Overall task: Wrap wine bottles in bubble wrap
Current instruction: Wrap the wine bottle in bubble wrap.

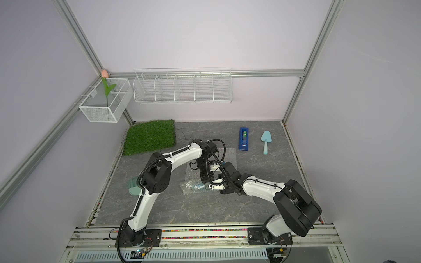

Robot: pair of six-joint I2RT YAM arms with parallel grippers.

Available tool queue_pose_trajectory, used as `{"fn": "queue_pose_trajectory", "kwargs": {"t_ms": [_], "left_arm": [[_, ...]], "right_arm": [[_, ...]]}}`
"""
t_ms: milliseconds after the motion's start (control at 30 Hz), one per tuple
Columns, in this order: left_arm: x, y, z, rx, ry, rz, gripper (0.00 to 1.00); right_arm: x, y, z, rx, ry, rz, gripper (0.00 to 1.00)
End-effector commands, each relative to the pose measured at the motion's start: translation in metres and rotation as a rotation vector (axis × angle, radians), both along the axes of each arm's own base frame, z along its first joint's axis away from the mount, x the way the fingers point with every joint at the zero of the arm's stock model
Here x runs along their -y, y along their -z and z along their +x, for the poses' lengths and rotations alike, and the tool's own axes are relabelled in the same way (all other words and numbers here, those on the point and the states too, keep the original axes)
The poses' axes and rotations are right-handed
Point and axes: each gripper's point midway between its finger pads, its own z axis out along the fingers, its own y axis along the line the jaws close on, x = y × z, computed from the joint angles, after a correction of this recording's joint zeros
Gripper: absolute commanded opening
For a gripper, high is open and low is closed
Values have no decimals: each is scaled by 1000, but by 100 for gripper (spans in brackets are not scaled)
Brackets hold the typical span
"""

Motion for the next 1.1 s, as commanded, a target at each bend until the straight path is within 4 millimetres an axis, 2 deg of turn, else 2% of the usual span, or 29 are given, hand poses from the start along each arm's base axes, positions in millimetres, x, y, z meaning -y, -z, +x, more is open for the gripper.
{"fn": "queue_pose_trajectory", "kwargs": {"t_ms": [0, 67, 100, 133, 267, 367, 433, 667, 833, 933, 1067], "left_arm": [[-20, 20, 7, 119, 88, 89, 51], [-21, 13, 15, 147, 58, 68, 62], [-21, 11, 19, 156, 45, 61, 70], [-22, 7, 23, 171, 32, 50, 100], [-29, -2, 38, 224, -16, 32, 100], [-35, -7, 49, 255, -52, 27, 99], [-40, -11, 56, 278, -76, 19, 100], [-59, -35, 82, 378, -179, -37, 100], [-69, -45, 88, 424, -196, -40, 100], [-87, -55, 95, 465, -275, -54, 100], [-124, -78, 102, 628, -390, -80, 100]], "right_arm": [[28, 33, -19, -140, 31, -107, 45], [29, 33, -20, -149, 30, -105, 43], [29, 34, -20, -155, 29, -106, 42], [30, 34, -21, -160, 28, -104, 40], [32, 34, -23, -185, 29, -110, 32], [33, 35, -23, -192, 31, -111, 31], [34, 35, -23, -199, 36, -111, 25], [37, 38, -25, -235, 37, -117, 16], [37, 37, -27, -239, 39, -115, 11], [38, 36, -29, -266, 42, -117, 11], [36, 31, -35, -347, 57, -87, 7]]}}
